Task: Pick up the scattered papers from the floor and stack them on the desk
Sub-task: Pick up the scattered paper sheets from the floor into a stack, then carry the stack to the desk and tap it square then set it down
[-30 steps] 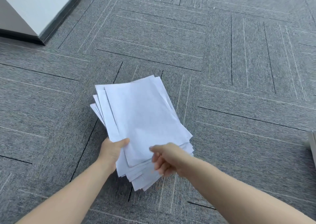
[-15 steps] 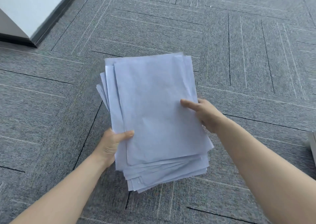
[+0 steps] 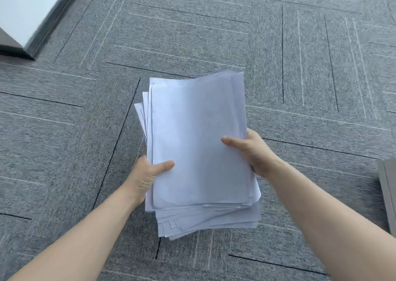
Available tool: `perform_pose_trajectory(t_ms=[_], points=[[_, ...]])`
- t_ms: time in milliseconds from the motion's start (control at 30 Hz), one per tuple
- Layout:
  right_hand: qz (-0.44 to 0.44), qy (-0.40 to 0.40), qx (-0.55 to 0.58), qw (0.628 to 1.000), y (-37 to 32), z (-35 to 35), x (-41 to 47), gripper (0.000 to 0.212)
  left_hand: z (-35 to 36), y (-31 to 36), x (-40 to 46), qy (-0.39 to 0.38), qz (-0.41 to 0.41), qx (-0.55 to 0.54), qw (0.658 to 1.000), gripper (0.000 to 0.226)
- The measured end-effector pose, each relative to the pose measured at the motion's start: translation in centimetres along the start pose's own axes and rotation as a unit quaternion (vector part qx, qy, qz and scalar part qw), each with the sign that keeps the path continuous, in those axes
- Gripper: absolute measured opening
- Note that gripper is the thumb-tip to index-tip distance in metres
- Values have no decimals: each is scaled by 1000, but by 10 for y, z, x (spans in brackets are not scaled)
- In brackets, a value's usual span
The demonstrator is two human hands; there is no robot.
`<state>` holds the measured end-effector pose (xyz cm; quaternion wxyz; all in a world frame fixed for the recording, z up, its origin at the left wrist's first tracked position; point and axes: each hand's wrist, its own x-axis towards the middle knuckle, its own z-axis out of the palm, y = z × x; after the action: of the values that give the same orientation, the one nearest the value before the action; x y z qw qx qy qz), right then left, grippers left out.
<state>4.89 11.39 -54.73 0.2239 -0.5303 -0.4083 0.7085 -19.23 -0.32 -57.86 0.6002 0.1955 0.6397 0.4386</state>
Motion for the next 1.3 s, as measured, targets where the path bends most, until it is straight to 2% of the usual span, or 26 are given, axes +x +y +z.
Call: perform_pose_trajectory(t_ms=[200,333,400,600,700,767,900,1100,1300], points=[[-1,42,4,999,-32,0,-39,23,24,37,-38,38,-48,35,998,47],[-12,69,14,997,-69,-1,-79,21,32,69,-65,78,-70,70,992,80],[-18,79,18,997,-91,-1,-101,22,39,87,-80,83,-86,103,987,86],[-42,116,10,992,-165,1,-172,25,85,179,-148,120,-107,134,978,70],[-53,141,9,989,-205,1,-209,24,109,222,-181,133,-100,101,981,42],[-64,167,0,984,-231,0,-233,24,127,255,-204,124,-88,81,985,20],[-85,210,12,974,-285,-9,-278,19,157,316,-241,89,-56,77,992,17],[-118,279,29,953,-363,-25,-346,23,203,396,-282,37,-26,80,996,18],[-168,372,71,910,-416,-35,-424,9,247,465,-332,-53,0,89,995,16]])
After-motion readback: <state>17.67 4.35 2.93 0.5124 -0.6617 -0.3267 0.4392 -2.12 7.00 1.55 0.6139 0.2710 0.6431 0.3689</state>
